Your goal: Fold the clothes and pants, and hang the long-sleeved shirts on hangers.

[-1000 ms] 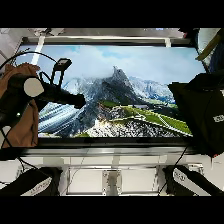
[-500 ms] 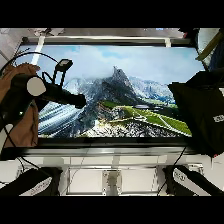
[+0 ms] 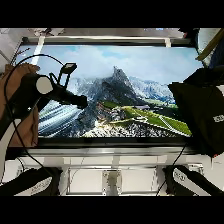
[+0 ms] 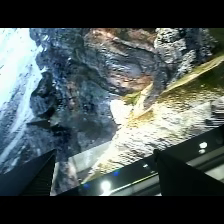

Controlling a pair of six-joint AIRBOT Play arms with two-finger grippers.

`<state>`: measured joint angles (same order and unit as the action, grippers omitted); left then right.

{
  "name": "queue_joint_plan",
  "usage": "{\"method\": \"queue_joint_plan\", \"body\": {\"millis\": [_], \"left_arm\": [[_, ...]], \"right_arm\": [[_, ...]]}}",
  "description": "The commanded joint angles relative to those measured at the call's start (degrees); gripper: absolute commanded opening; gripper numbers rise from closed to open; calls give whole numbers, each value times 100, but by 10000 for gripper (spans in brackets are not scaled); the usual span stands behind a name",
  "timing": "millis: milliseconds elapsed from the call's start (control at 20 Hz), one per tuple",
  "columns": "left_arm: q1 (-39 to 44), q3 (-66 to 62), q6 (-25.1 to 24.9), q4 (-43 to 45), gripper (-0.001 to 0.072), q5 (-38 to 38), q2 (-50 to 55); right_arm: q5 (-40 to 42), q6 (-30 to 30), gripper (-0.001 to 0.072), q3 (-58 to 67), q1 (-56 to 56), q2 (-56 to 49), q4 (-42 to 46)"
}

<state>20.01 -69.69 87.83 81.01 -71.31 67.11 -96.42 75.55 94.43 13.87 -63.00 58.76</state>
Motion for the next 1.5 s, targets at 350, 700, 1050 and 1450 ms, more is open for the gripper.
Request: {"method": "queue_joint_plan", "body": {"millis": [350, 700, 1050, 1450], "left_arm": [[-1351, -61, 1353, 5668, 697, 2074, 688], [-2649, -1215, 1633, 5377, 684, 2315, 2625], [-2898, -2087, 1331, 5421, 681, 1399, 4041], [-3161, -2312, 1309, 5707, 7, 1364, 4247]], "right_arm": [[166, 0, 29, 4, -4, -2, -2], [1106, 0, 29, 4, -4, -4, 0], [1163, 0, 29, 4, -4, -4, 46], [1259, -2, 29, 7, -4, -4, 175]]}}
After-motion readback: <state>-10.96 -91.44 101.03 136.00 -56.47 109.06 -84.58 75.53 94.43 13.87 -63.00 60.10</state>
